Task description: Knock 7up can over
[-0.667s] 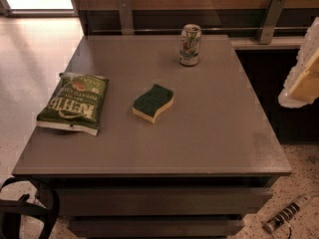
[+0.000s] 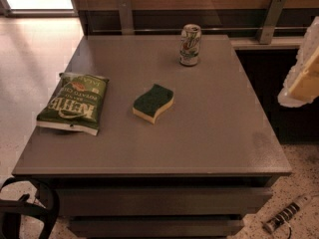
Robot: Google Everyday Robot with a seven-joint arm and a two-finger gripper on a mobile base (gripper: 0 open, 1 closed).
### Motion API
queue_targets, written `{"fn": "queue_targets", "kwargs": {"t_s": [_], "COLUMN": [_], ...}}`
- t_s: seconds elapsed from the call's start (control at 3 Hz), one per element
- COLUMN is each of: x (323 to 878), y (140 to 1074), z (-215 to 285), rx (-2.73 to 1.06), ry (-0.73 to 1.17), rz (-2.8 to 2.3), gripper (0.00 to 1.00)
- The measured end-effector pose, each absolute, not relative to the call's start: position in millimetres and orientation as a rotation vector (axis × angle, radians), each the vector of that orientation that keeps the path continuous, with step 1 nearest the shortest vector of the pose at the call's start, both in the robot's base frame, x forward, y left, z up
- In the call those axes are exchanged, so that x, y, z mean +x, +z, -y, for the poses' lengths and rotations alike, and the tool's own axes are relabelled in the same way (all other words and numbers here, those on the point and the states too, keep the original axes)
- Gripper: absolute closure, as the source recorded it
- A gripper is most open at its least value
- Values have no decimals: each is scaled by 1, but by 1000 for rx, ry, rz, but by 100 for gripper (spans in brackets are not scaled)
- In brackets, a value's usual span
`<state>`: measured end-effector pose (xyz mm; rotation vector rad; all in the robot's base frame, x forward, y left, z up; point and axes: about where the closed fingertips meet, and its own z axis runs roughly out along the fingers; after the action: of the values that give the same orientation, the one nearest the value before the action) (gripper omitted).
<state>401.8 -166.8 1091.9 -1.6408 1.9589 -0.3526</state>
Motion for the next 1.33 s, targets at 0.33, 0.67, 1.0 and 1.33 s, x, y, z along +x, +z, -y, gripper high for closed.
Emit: {"fn": "queue_targets", "kwargs": {"t_s": [0.33,0.67,1.0,1.33], "x": [413,463,512,552], "y": [1094,1082,1066,1052], "z": [165,164,163,168], "rx": [-1589,-1383,-1212,-1058], "ry": [-336,-210,-91,2], "rz": [-1947,-1940,-1910,-1864], "gripper": [0,0,0,0]}}
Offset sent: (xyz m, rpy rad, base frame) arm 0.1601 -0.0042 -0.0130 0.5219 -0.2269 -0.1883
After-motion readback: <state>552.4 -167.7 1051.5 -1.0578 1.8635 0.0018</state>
